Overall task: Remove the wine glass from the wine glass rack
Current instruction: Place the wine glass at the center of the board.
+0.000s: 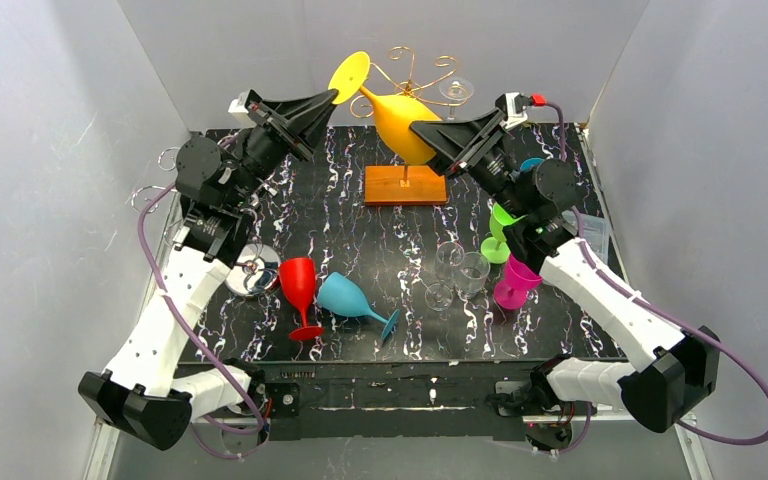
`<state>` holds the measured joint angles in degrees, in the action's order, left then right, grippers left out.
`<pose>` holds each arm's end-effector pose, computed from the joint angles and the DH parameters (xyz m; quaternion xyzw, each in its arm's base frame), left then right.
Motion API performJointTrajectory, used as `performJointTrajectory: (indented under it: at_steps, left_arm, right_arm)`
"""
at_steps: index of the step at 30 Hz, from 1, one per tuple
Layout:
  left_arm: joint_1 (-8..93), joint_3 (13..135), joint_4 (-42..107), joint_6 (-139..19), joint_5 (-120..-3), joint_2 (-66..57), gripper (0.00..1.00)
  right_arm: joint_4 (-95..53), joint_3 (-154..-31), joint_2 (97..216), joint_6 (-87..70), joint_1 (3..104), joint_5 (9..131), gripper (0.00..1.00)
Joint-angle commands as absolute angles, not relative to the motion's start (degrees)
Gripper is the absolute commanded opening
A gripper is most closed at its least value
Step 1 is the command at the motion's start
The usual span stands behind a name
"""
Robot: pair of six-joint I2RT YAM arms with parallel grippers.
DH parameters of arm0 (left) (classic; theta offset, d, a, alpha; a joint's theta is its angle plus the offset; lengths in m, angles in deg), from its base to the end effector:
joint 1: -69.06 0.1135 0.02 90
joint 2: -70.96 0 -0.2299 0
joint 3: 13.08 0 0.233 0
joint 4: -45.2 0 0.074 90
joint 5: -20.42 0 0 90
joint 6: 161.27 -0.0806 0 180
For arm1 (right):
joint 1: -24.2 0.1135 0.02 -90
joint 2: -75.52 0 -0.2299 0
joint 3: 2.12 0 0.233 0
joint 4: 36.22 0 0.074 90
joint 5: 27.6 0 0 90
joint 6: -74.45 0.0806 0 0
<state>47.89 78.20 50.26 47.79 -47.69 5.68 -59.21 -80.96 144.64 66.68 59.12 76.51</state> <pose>0.2323 -0.1222 0.5012 -0.2557 0.4419 -0.8356 0.2029 0.2313 0.1854 0.4499 0.0922 0.4790 0.7739 0.4039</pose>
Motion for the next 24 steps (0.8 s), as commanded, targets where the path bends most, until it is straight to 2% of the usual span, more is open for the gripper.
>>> performJointTrajectory:
  at_steps: [1, 4, 5, 6, 8, 9, 13, 15, 17, 20, 24]
  left_arm:
    - [46.3, 76.4, 55.5, 50.6, -49.5, 7.2, 0.00]
    - [45.2, 75.2, 56.4, 49.3, -50.3, 7.3, 0.00]
    - [45.0, 74.7, 56.6, 48.8, -50.5, 7.5, 0.04]
    - [44.9, 74.4, 56.5, 48.0, -50.6, 7.8, 0.15]
    - [44.9, 73.7, 56.5, 46.3, -50.5, 8.2, 0.28]
    - [44.9, 73.4, 56.4, 45.0, -50.2, 8.5, 0.37]
    - [45.0, 71.1, 49.5, 37.5, -48.7, 11.0, 0.72]
    - [45.1, 70.5, 44.0, 31.2, -48.1, 12.3, 0.84]
    - [45.7, 72.4, 32.5, 21.8, -47.8, 13.6, 0.94]
    - [45.9, 77.7, 14.2, 7.3, -52.2, 14.8, 0.98]
    - [45.9, 83.2, -1.1, -7.0, -59.8, 16.4, 0.98]
  right_arm:
    - [-65.9, -83.0, 144.5, 68.3, 59.4, 76.5, 0.46]
    - [-65.6, -82.7, 143.8, 67.7, 59.4, 75.7, 0.24]
    - [-65.4, -82.6, 143.4, 67.3, 59.4, 75.2, 0.18]
    - [-65.0, -82.5, 143.0, 66.7, 59.4, 74.7, 0.13]
    - [-61.9, -83.0, 141.7, 64.4, 59.4, 73.5, 0.04]
    - [-59.7, -83.4, 140.6, 62.9, 59.4, 72.9, 0.02]
    - [-46.6, -87.1, 137.6, 55.0, 59.4, 70.6, 0.01]
    - [-35.9, -90.7, 136.8, 49.6, 59.4, 69.2, 0.01]
    - [-25.9, -96.4, 137.2, 45.0, 59.4, 67.7, 0.01]
    - [-5.9, -106.5, 140.5, 36.7, 59.4, 65.8, 0.01]
    - [10.1, -116.3, 145.4, 29.7, 59.4, 64.2, 0.01]
